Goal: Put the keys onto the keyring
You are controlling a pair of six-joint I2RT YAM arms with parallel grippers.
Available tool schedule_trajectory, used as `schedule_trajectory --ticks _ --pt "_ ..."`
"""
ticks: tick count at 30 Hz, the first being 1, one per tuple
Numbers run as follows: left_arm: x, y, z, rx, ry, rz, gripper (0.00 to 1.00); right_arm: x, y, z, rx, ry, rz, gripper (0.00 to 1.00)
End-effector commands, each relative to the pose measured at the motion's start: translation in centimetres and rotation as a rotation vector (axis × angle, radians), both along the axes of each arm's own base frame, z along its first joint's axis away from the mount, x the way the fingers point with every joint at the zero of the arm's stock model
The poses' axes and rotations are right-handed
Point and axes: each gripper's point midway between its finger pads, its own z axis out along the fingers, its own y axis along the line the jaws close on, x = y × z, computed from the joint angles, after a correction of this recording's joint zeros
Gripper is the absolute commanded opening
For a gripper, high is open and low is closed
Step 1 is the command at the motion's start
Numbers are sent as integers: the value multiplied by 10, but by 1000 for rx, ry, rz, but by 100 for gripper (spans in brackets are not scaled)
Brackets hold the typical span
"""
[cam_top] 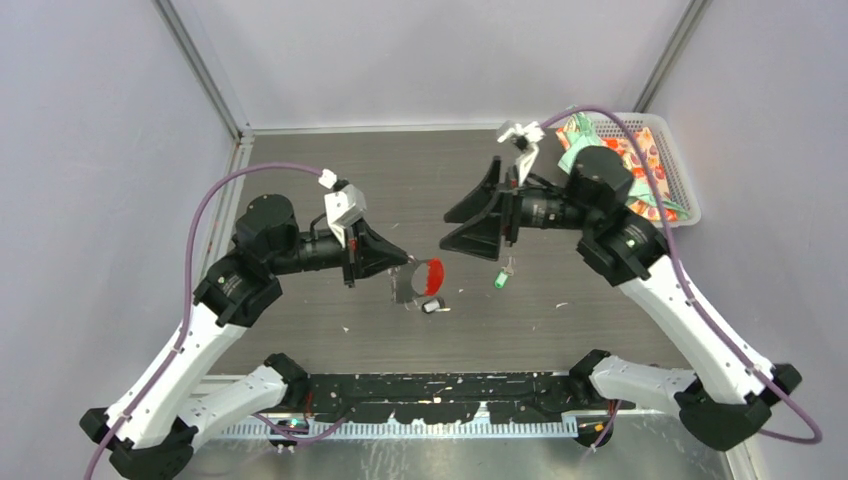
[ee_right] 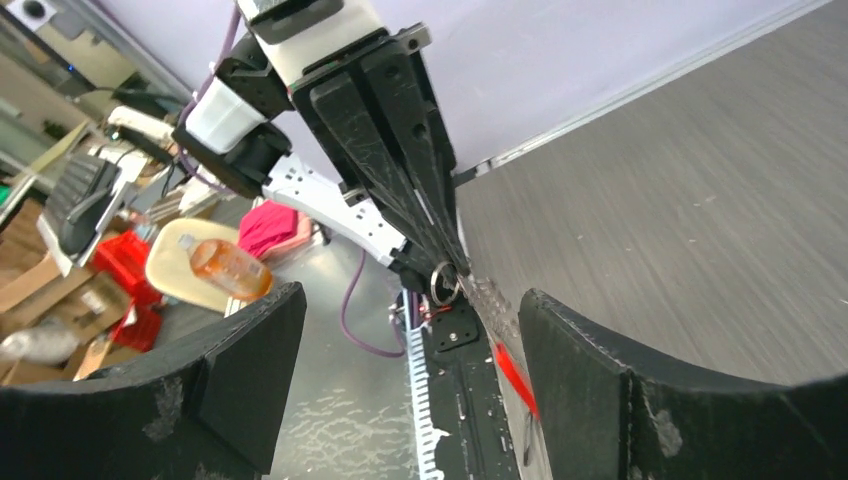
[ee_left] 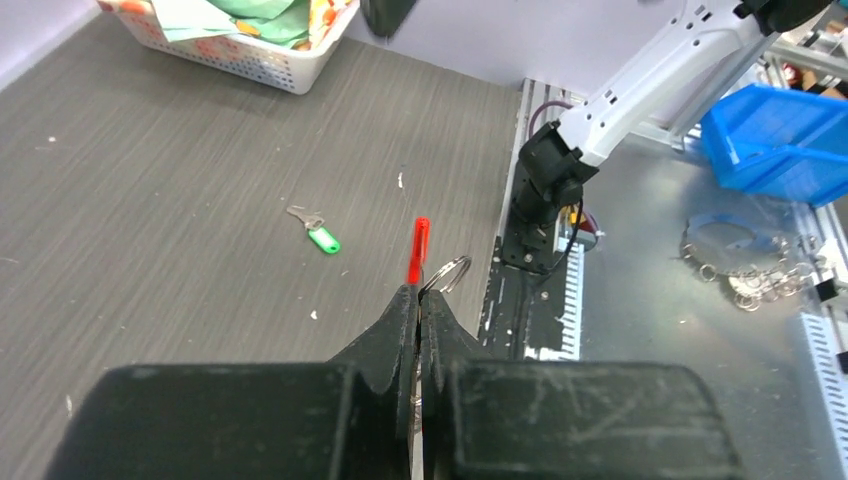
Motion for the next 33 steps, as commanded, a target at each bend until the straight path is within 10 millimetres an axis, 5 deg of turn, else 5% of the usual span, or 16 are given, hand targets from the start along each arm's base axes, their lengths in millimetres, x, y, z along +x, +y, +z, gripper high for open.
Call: schedule_trajectory --ticks 1,8,24,30,33 --pt "5 0 32 -97 22 44 0 -7 31 -2 0 -99 68 81" --pt "24 4 37 -152 98 119 0 5 37 -14 -22 -97 -46 55" --pt "39 4 35 -162 111 161 0 24 60 -31 -52 -70 -135 40" --pt "42 3 31 -154 114 166 0 28 63 -35 -61 -59 -148 24" --pt "42 2 24 -137 118 160 0 29 63 -32 -46 -62 -154 9"
